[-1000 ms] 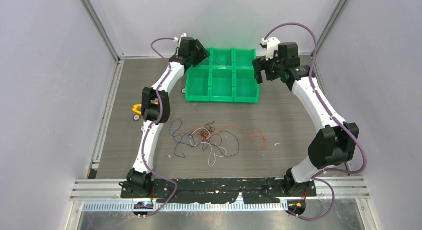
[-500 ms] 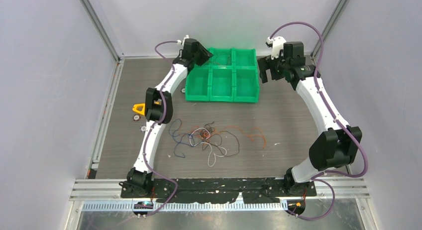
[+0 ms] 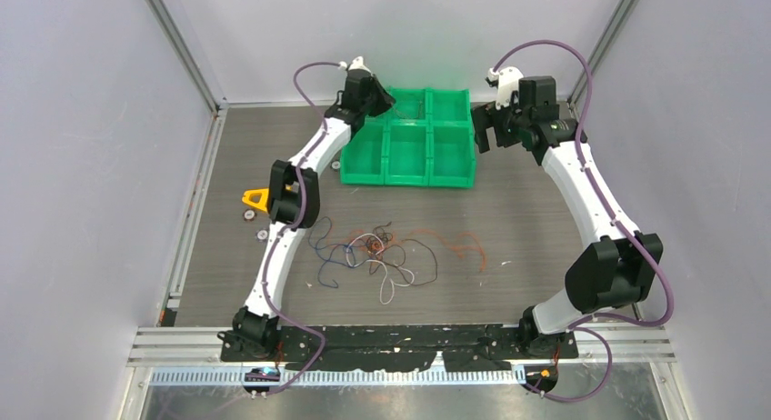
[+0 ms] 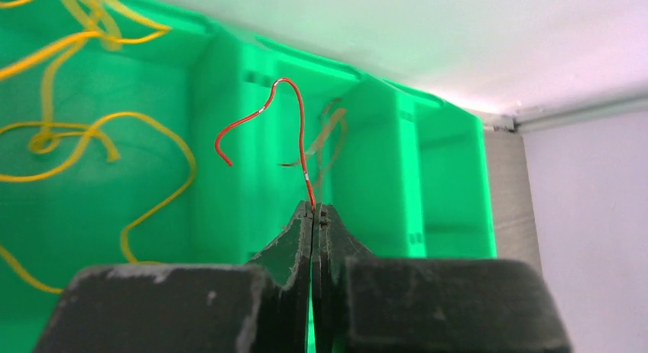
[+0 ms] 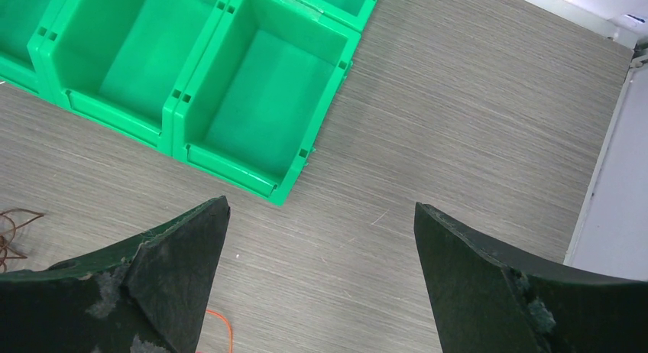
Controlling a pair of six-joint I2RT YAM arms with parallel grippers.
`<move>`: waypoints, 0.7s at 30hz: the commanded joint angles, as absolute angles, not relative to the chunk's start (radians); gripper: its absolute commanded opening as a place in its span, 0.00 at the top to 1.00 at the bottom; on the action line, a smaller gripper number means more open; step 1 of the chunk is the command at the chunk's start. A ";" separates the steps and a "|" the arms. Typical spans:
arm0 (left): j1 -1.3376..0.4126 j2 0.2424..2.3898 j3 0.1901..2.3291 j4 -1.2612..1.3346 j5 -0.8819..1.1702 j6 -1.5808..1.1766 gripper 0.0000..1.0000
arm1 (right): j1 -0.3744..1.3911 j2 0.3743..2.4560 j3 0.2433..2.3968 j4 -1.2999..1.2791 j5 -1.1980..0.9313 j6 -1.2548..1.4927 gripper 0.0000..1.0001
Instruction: Untangle the cables
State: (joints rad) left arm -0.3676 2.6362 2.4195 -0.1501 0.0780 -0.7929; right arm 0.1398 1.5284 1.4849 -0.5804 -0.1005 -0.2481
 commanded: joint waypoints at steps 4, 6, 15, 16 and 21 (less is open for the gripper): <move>-0.413 2.556 2.445 -0.068 0.199 -0.691 1.00 | 0.124 1.447 1.474 -0.564 -0.125 -0.246 0.02; -0.413 2.579 2.459 -0.052 0.279 -0.753 1.00 | 0.120 1.436 1.460 -0.559 -0.128 -0.247 0.02; -0.403 2.665 2.469 -0.006 0.339 -1.063 1.00 | 0.104 1.418 1.435 -0.558 -0.134 -0.247 0.02; -0.401 2.668 2.462 -0.009 0.331 -1.080 1.00 | 0.104 1.417 1.434 -0.557 -0.133 -0.248 0.02; -0.396 2.672 2.441 -0.038 0.287 -1.140 1.00 | 0.103 1.417 1.429 -0.556 -0.135 -0.245 0.02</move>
State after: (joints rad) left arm -0.4061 2.6678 2.4508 -0.0574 0.3145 -1.0466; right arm 0.1078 1.4628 1.4284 -0.5846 -0.1196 -0.2481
